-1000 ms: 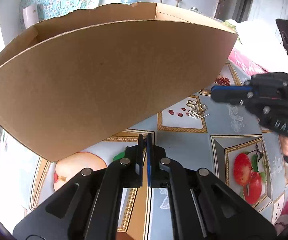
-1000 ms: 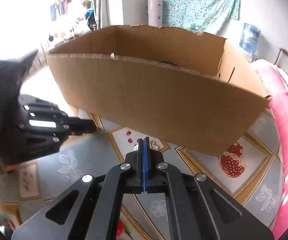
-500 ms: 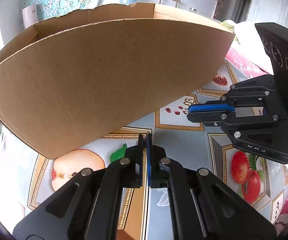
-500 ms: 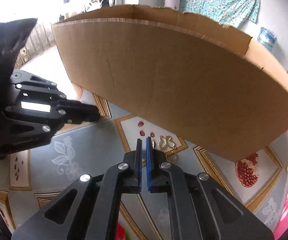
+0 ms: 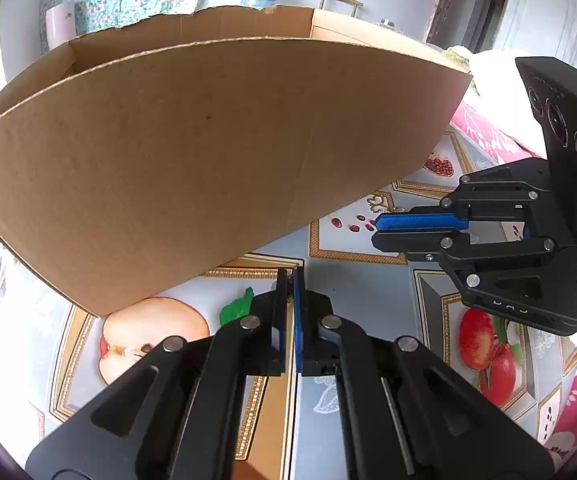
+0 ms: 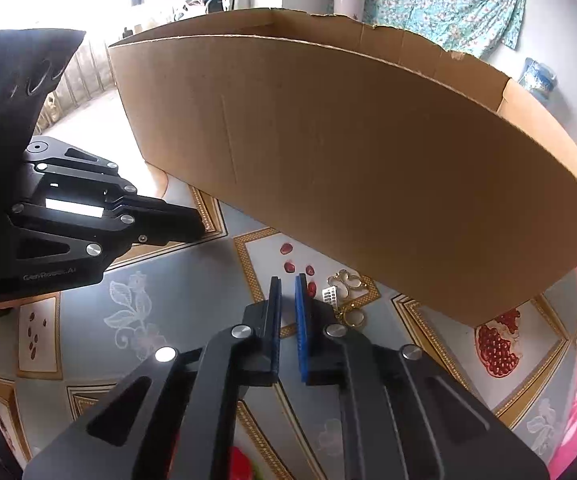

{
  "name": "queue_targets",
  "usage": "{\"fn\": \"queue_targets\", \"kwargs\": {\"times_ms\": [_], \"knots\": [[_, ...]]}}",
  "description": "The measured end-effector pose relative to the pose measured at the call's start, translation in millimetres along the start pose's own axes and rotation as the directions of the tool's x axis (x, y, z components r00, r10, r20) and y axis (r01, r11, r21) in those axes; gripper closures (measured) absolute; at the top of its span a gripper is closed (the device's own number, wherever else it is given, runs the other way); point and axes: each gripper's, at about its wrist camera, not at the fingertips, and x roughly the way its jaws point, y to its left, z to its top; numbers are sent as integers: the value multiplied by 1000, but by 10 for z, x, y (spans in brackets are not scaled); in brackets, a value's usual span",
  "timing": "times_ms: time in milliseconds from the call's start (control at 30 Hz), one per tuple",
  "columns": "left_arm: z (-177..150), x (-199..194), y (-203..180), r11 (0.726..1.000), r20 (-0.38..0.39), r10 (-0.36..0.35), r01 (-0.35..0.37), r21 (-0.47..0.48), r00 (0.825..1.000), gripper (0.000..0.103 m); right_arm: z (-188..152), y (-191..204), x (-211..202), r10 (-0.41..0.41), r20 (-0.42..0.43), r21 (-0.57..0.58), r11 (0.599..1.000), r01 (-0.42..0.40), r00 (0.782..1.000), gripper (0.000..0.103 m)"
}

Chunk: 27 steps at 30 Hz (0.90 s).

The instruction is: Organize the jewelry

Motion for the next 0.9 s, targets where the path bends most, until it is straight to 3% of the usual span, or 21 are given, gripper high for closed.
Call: {"fn": "queue_targets", "kwargs": {"times_ms": [100,333,533,633,767,900], "knots": [[-6,-7,12,1000,0,-9,9,-9,1000,101,-7,-19,-94,-12,19,4,1000,12,1000,95],[-13,-3,28,1000,1,-22,22,-19,1000,101,-27,-103,-21,-68,-25,21,997,68,997,89],[-11,2,31,999,1,-28,28,-24,1000,101,8,-146,28,-55,-16,24,998,56,998,88],[-9,7,22,999,0,-29,29,-19,1000,101,-31,-49,11,-68,-28,-8,998,68,997,95],[-4,14,13,999,-1,-28,28,-17,1000,101,-20,86,14,-107,-44,-102,990,102,993,97],[-6,11,7,999,-1,-31,31,-18,1000,101,-51,105,-54,-61,-70,-164,985,48,996,96]]}}
